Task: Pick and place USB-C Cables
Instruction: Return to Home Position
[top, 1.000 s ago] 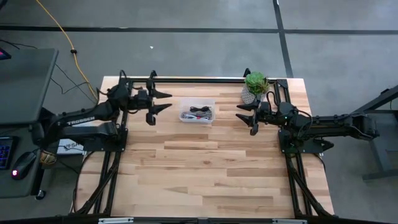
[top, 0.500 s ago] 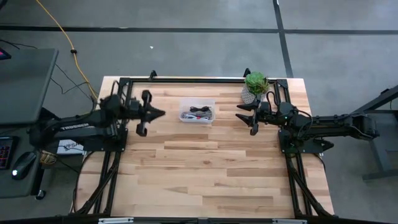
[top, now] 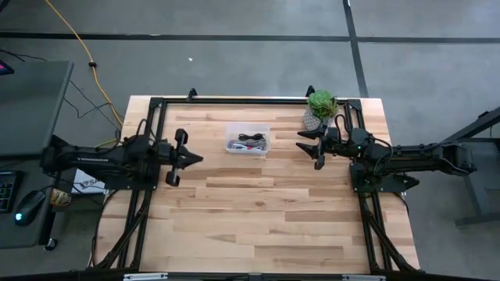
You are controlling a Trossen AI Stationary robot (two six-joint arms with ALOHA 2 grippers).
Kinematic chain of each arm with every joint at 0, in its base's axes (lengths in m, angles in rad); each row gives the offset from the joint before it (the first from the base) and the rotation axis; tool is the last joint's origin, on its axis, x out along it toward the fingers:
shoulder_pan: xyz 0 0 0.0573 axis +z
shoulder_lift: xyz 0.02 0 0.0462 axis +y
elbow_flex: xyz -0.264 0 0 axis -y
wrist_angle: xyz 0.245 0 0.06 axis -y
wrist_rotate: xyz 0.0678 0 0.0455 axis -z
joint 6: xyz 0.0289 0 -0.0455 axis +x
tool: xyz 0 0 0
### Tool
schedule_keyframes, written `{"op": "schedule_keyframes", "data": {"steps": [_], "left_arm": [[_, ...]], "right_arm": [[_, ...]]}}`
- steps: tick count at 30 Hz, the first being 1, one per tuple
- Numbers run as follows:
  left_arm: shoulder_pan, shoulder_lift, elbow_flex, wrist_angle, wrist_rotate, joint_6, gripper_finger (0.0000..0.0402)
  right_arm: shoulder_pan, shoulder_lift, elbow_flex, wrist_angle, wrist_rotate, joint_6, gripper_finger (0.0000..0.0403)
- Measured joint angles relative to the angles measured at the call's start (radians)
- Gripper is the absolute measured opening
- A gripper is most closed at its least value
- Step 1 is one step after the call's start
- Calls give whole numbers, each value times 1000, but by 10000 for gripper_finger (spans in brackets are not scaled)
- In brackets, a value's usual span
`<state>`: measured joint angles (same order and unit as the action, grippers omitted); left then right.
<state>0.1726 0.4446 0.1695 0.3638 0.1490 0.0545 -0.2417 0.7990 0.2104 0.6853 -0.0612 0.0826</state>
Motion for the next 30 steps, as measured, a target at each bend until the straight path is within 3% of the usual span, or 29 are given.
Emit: {"op": "schedule_keyframes", "data": {"steps": [7,11,17,21,27,30], "left_arm": [[-3,-207,-161,14,-28,-37,0],[-3,-292,-157,-123,-48,-43,0],[-3,-347,-157,-137,-49,5,0],[-3,-349,-157,-136,-70,28,0],[-3,-349,-157,-159,-109,28,0],[-3,-348,-157,-164,-109,28,0]], "right_arm": [[0,-2,0,26,0,11,195],[0,-10,0,48,0,36,195],[0,-77,0,16,-1,70,191],[-16,-241,0,-191,2,89,153],[-28,-584,0,-616,7,115,19],[-21,-729,0,-731,8,122,18]]}}
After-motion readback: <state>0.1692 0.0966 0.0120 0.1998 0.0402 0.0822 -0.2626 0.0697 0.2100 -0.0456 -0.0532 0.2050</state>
